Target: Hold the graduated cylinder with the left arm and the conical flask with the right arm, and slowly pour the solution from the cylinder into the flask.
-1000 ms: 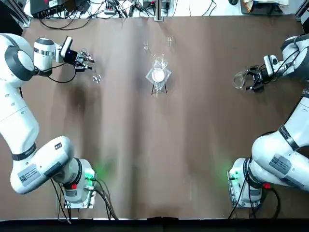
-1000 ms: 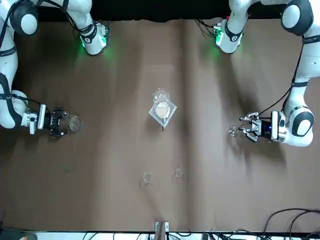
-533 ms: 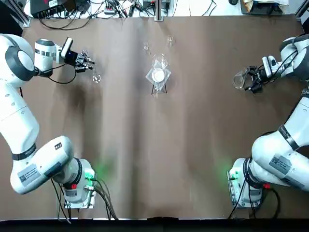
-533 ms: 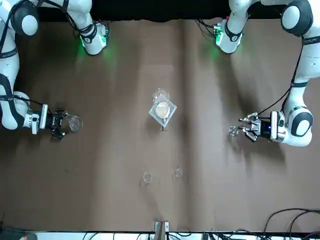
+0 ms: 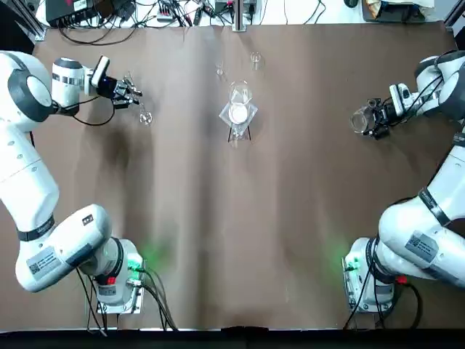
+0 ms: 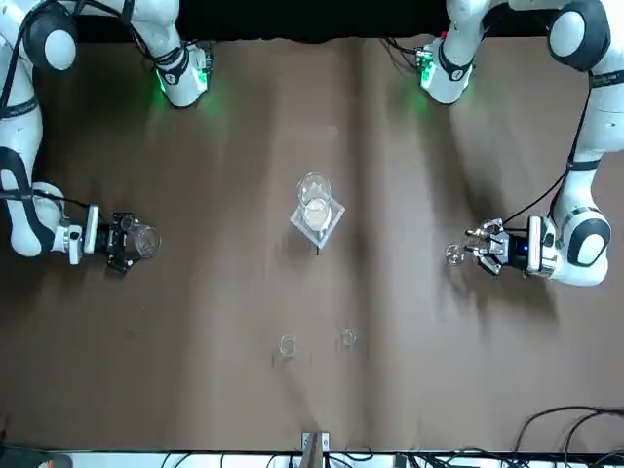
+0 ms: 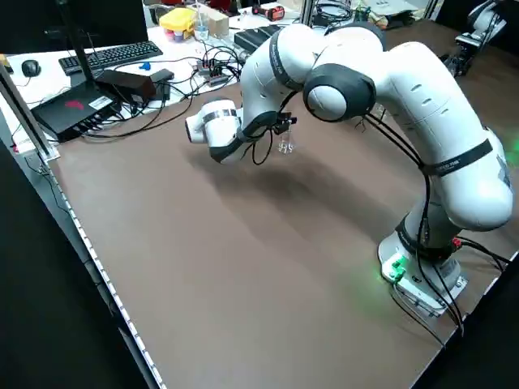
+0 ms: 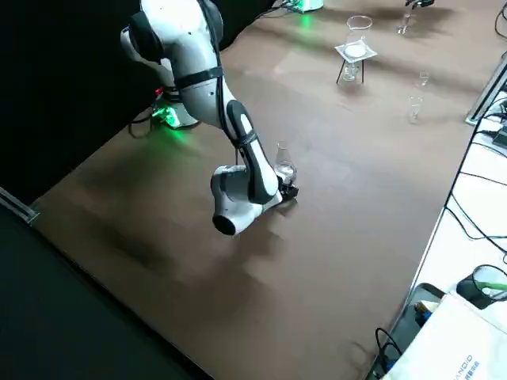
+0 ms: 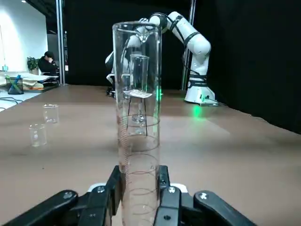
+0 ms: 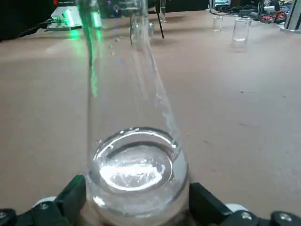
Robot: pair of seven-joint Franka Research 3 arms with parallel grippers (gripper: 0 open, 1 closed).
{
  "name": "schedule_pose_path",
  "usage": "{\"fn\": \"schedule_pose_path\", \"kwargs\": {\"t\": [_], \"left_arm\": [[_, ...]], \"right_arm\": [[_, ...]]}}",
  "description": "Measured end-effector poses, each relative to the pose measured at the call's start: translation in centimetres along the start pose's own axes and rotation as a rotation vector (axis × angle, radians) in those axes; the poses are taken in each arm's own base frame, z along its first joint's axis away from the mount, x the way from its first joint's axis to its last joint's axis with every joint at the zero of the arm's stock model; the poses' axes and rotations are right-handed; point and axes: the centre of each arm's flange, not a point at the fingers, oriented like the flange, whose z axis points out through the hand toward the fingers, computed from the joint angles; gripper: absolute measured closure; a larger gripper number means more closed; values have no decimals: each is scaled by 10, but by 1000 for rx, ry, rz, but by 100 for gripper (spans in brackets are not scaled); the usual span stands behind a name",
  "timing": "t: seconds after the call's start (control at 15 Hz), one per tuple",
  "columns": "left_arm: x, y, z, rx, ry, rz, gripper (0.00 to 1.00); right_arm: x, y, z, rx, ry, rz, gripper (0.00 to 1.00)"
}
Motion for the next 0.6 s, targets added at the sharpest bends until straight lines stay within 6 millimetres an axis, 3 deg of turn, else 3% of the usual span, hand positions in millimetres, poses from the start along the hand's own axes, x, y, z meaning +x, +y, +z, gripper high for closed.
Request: {"fn": "schedule_pose_path", "kwargs": {"t": [0.2,0.6], "left_arm": [[14,-6,3,-12,5,26,66],[54,-27,28,-51,8,62,66]], "right_arm": [[1,1,4,2,5,1,0],[1,1,10,1,16,5,0]]}}
